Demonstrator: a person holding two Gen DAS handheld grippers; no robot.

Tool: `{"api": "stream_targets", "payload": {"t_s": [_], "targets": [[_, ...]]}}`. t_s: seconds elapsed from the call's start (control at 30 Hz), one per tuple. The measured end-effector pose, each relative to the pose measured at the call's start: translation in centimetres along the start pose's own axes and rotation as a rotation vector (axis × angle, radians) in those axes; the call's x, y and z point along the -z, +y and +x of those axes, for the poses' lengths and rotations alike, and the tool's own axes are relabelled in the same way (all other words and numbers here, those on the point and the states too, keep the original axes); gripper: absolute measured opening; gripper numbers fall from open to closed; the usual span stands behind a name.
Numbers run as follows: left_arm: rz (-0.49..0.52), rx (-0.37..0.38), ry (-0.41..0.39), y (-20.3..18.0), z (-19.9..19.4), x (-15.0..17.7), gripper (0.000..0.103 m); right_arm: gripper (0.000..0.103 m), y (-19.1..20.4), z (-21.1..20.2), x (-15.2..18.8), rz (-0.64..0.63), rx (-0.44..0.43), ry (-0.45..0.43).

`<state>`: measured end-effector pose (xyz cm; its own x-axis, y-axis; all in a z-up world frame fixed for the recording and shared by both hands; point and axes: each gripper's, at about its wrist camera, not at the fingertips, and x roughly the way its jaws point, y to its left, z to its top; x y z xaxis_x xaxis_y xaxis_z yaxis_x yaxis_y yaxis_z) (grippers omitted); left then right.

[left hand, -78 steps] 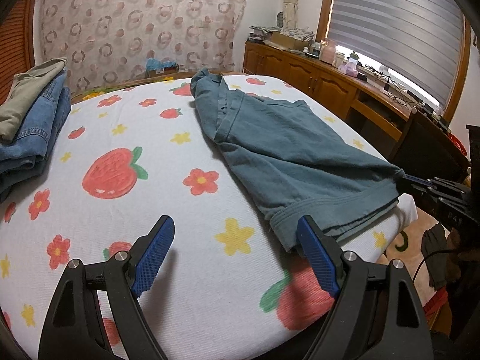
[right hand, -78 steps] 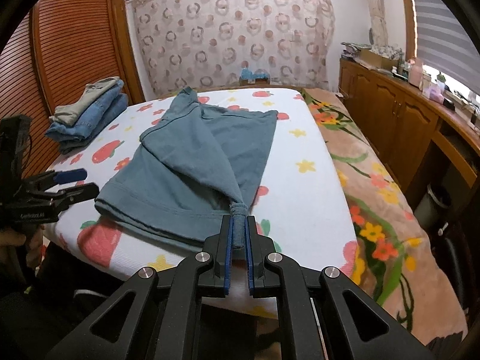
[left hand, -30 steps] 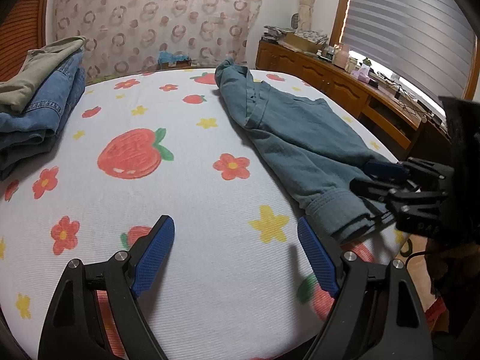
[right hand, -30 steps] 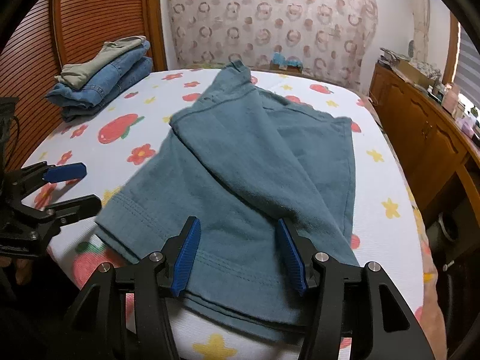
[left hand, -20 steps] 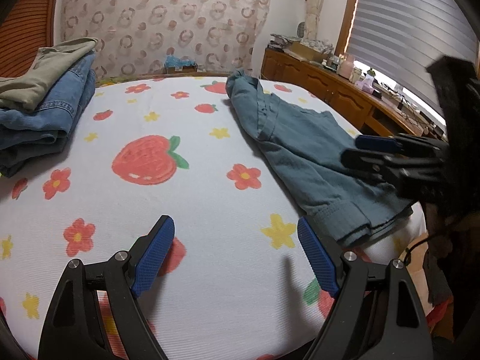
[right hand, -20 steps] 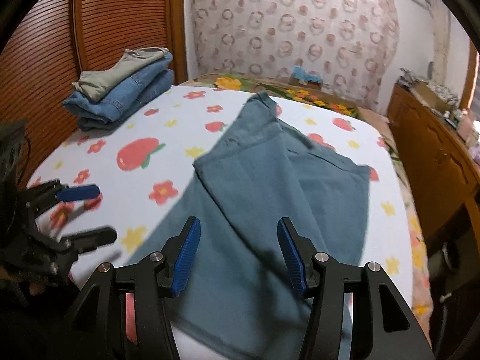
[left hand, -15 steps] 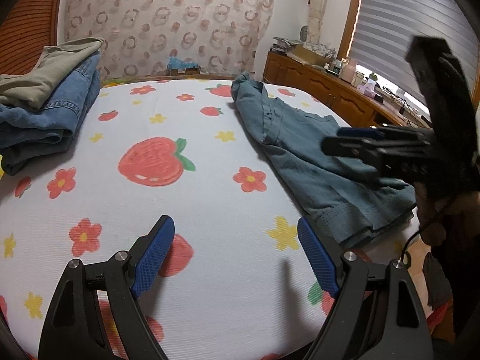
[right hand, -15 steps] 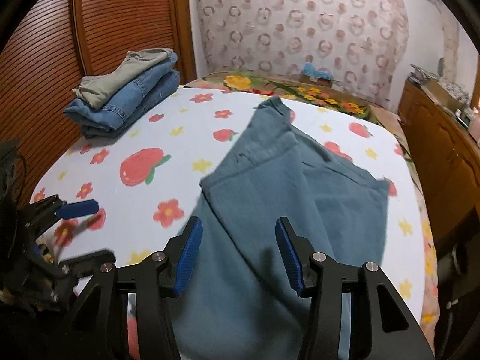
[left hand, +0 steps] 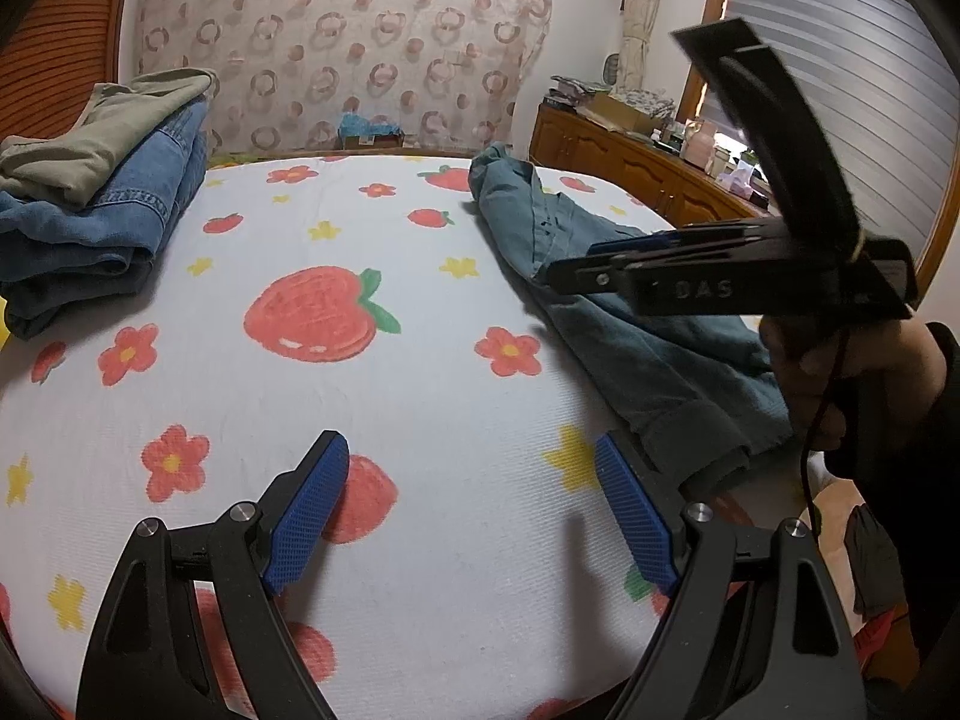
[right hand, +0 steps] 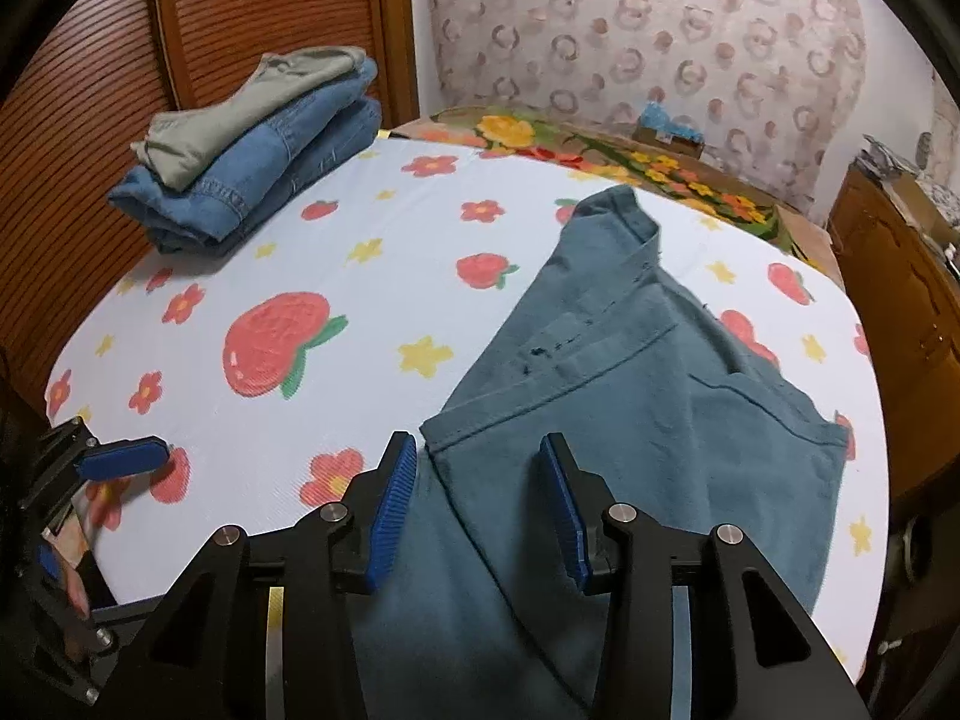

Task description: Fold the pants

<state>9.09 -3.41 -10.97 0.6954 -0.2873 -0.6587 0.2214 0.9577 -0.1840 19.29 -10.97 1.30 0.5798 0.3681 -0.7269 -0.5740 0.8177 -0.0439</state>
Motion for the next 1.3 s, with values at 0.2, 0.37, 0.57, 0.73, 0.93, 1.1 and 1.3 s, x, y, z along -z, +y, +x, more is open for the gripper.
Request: {"api": "stream_targets", "payload": {"t_s": [0.2,0.37,0.57,0.73,0.93,1.1,1.3], "targets": [[0.001,0.000,0.001,0.0,0.1,0.0,0.085,0.010,-0.4,1.0,-0.4,0.010,-0.022,0.008],[0.002,0.001,0.004,-0.2,0.1,0.1,0.085,0.003,-1.6,-0.8,-0.3,0.044,-0.029,-0.049],[0.017,0.001,0.000,-0.6,0.0,0.2,0.085,0.003,-3.0,-2.5,-0.1,0.070,-0.012,-0.092],[0.021,0.003,-0.003,-0.7,-0.1,0.1,0.085,0.003,-5.2,-4.0,-0.2,0.092,0.037,-0.110],[0.021,0.002,-0.001,-0.8,-0.2,0.0,0.085,0.003,-7.5,-5.0,-0.7,0.102,0.111,-0.109],[0.020,0.002,-0.001,-0.8,0.0,0.0,0.085,0.003,-8.8,-5.2,-1.1,0.134,0.161,-0.106],[0.030,0.000,0.004,-1.0,0.1,0.1,0.085,0.003,-9.9,-3.2,-1.9,0.162,0.191,-0.063]]}}
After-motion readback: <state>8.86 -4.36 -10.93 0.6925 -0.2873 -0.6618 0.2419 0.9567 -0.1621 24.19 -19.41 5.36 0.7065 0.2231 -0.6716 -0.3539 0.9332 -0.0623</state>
